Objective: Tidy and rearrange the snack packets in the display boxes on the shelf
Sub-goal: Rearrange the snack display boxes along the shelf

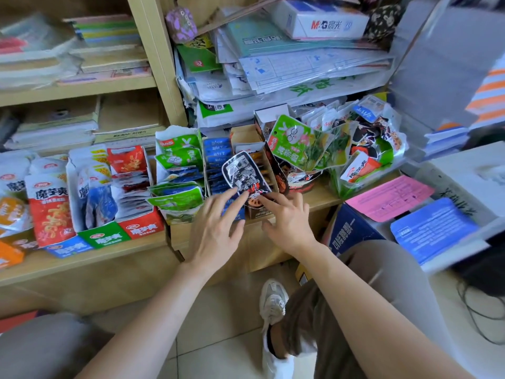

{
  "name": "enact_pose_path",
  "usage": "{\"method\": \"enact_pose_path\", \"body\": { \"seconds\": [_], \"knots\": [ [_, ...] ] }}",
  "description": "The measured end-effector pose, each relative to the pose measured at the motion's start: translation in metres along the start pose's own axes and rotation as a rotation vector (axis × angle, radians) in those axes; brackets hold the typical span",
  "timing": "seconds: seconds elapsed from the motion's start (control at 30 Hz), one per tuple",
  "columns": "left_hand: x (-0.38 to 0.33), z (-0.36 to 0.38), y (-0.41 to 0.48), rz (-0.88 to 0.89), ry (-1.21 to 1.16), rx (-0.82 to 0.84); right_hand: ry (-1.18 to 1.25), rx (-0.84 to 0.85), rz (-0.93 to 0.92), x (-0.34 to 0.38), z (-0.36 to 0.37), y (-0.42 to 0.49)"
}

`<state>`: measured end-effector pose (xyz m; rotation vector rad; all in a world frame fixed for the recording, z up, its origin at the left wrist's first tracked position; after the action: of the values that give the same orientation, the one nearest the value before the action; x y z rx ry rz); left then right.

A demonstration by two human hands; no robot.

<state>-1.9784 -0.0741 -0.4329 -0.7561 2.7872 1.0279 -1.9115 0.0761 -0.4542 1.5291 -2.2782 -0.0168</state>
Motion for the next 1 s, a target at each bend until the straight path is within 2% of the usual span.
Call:
{"method": "enact_pose_path", "body": {
  "seconds": [0.07, 0.17, 0.3, 0.43, 0.77, 1.0],
  "knots": [
    [-0.009, 0.012, 0.01, 0.099, 0.034, 0.101, 0.063, 0.08, 0.004, -0.001, -0.002, -0.005],
    [-0.006, 0.028, 0.02, 0.154, 0.098, 0.208, 0.291, -0.049, 0.126, -0.022, -0.027, -0.009],
    [0.008, 0.029, 0.026, 0.122, 0.209, 0.203, 0.52, -0.191, 0.396, -0.059, -0.053, -0.015],
    [0.006, 0.033, 0.03, 0.032, 0.221, 0.181, 0.572, -0.272, 0.495, -0.081, -0.069, -0.018],
    [-0.007, 0.037, 0.046, -0.122, 0.213, 0.067, 0.64, -0.084, 0.351, -0.084, -0.067, -0.005],
    [-0.051, 0.049, 0.084, 0.034, -0.015, 0.115, 0.65, -0.015, 0.257, -0.078, -0.063, -0.001]
  ]
}}
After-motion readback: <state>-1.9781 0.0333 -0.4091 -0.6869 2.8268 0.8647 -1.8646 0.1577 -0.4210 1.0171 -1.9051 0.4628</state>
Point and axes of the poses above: each hand's wrist, its own y-axis towards the middle knuckle, its own z-axis out of the palm, x = y × z, the point moved 7 cm from there along y, towards the middle knuckle, and after that the axes turned 2 degrees about -y, right-handed, at the moved point
